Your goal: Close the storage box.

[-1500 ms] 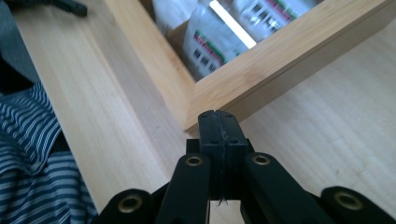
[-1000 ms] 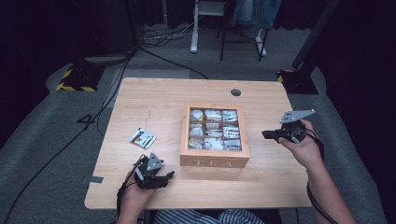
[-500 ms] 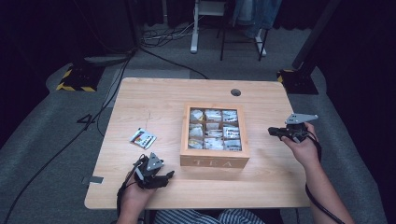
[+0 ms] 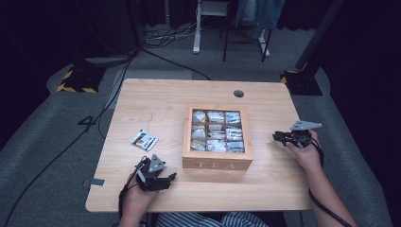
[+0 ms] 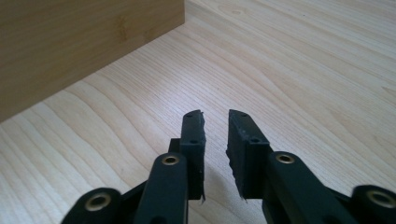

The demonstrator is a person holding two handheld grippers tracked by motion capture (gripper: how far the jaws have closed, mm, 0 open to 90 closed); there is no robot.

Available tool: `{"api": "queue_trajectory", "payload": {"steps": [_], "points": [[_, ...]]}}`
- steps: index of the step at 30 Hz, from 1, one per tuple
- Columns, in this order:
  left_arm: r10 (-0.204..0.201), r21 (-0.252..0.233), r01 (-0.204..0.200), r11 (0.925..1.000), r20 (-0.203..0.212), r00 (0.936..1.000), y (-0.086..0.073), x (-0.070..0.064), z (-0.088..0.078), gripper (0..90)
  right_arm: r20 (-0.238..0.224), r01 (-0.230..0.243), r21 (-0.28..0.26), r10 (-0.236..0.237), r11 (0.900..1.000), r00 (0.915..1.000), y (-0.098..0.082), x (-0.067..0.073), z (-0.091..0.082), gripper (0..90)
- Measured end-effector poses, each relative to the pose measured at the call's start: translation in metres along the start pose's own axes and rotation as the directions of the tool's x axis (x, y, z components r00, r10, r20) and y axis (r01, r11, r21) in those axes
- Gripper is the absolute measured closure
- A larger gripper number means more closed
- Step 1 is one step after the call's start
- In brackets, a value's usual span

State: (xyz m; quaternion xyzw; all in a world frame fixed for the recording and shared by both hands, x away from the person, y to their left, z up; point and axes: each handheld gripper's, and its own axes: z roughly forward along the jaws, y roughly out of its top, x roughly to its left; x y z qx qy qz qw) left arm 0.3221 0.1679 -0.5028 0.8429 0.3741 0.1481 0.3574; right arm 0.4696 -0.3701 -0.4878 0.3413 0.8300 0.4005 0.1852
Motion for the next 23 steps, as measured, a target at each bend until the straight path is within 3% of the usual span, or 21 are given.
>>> {"api": "queue_trajectory", "payload": {"steps": [4, 8, 13, 14, 16, 23], "points": [[0.0, 0.0, 0.0, 1.0, 0.001, 1.0, 0.0, 0.0, 0.0, 37.3, 0.014, 0.028, 0.009, -0.028, 1.0, 0.9995, -0.005, -0.002, 0.005, 63.7], [0.004, 0.001, -0.004, 1.0, -0.002, 1.0, 0.0, 0.0, 0.0, 37.1, 0.011, 0.026, 0.035, -0.026, 0.999, 0.9996, -0.008, -0.001, 0.009, 55.2], [0.005, 0.0, -0.005, 1.0, -0.001, 1.0, 0.0, 0.0, 0.0, 36.8, 0.004, 0.007, 0.043, -0.007, 0.999, 1.0, -0.009, -0.003, 0.012, 39.6], [0.006, 0.004, -0.006, 1.0, 0.001, 1.0, 0.0, 0.0, 0.0, 36.6, -0.006, -0.028, 0.054, 0.028, 0.998, 0.9996, -0.009, -0.004, 0.013, 33.7], [0.01, 0.003, -0.01, 0.9999, 0.007, 0.9999, 0.001, 0.001, 0.001, 35.4, -0.002, -0.049, 0.063, 0.049, 0.997, 0.9988, -0.008, -0.006, 0.014, 31.0], [0.008, 0.007, -0.008, 0.9999, 0.015, 0.9999, 0.001, 0.0, 0.002, 32.5, -0.005, -0.049, 0.072, 0.049, 0.996, 0.9988, -0.007, -0.006, 0.016, 24.6]]}}
